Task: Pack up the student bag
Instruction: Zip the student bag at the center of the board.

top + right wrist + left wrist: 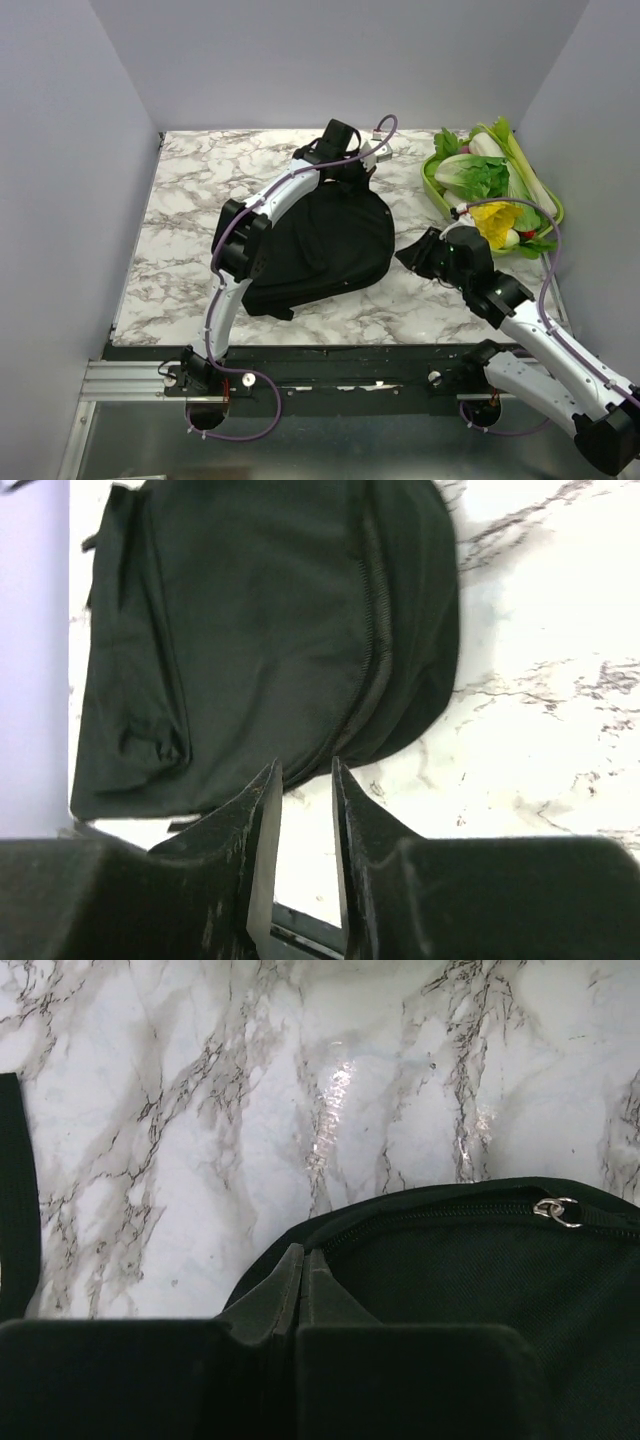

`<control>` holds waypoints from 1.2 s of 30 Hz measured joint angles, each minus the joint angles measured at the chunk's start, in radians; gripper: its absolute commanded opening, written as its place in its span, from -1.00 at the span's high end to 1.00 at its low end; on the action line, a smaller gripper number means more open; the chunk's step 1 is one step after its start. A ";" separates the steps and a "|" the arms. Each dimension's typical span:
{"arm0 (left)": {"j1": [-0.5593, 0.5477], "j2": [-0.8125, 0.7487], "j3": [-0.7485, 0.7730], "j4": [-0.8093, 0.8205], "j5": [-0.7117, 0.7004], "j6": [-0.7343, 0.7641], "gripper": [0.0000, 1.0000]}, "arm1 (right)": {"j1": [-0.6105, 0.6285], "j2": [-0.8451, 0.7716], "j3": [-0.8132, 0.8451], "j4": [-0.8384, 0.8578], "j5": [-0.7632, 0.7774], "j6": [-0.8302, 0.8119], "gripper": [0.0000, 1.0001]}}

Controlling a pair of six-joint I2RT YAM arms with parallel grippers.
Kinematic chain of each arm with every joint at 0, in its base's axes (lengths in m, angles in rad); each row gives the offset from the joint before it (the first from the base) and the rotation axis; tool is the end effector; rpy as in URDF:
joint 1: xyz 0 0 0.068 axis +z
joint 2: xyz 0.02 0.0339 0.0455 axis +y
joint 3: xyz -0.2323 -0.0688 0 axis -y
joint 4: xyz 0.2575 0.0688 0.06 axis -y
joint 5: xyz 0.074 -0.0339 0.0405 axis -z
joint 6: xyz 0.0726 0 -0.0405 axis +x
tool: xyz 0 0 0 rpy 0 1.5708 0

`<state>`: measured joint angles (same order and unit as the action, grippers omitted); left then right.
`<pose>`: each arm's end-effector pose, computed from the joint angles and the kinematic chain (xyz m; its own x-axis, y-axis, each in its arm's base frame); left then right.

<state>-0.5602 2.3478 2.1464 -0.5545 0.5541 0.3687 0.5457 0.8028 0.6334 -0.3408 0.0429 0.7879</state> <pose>0.4422 -0.3225 0.1933 -0.2623 0.5263 -0.8088 0.9335 0.3508 -0.0744 0.2157 0.1273 0.2248 -0.6393 0.4404 -0.6304 -0.0473 0.7957 0.6038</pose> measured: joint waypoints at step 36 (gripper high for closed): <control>-0.010 -0.350 -0.309 0.033 0.066 -0.086 -0.96 | -0.008 0.418 0.066 0.371 -0.089 0.023 0.92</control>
<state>-0.5697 1.9976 1.8374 -0.5217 0.6205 0.2829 0.5373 1.2205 0.6998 0.0303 -0.0460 0.8112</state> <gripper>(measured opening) 0.982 0.036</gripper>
